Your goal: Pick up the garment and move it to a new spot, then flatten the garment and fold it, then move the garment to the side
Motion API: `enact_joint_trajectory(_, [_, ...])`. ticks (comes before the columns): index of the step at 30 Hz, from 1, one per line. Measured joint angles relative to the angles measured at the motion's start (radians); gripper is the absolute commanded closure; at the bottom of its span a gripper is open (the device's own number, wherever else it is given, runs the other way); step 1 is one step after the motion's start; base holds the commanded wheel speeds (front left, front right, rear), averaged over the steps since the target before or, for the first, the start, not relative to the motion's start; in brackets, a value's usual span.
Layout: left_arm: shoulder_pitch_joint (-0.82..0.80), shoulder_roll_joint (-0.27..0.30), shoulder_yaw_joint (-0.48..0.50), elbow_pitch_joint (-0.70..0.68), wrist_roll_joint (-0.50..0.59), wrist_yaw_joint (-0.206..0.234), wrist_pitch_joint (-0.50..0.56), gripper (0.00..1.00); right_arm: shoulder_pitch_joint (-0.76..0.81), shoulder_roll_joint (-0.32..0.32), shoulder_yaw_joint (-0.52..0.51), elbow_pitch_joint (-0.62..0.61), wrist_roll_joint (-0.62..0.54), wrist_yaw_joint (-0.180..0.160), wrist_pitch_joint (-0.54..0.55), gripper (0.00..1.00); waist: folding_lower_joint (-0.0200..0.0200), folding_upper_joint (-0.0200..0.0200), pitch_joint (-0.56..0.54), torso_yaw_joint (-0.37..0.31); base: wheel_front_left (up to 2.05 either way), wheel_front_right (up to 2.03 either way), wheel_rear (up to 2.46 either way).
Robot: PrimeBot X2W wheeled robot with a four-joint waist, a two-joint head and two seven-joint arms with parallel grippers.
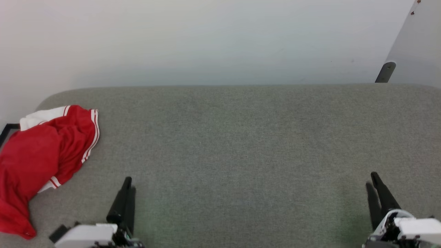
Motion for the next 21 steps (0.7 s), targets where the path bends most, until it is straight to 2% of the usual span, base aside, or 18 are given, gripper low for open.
enact_joint_trajectory(10, [0.032,-0.001,-0.011,0.03,0.024,0.001,-0.03,0.0,0.025,0.003,0.016,0.037,-0.01,-0.001,-0.028,0.0,0.0,0.0,0.0,0.0,0.0,0.0,0.0])
enact_joint_trajectory(21, [0.009,0.032,-0.026,0.03,0.22,0.006,-0.085,0.0,-0.022,-0.033,0.071,0.051,-0.143,-0.001,-0.085,0.0,0.0,0.0,0.001,0.0,0.0,0.0,0.0])
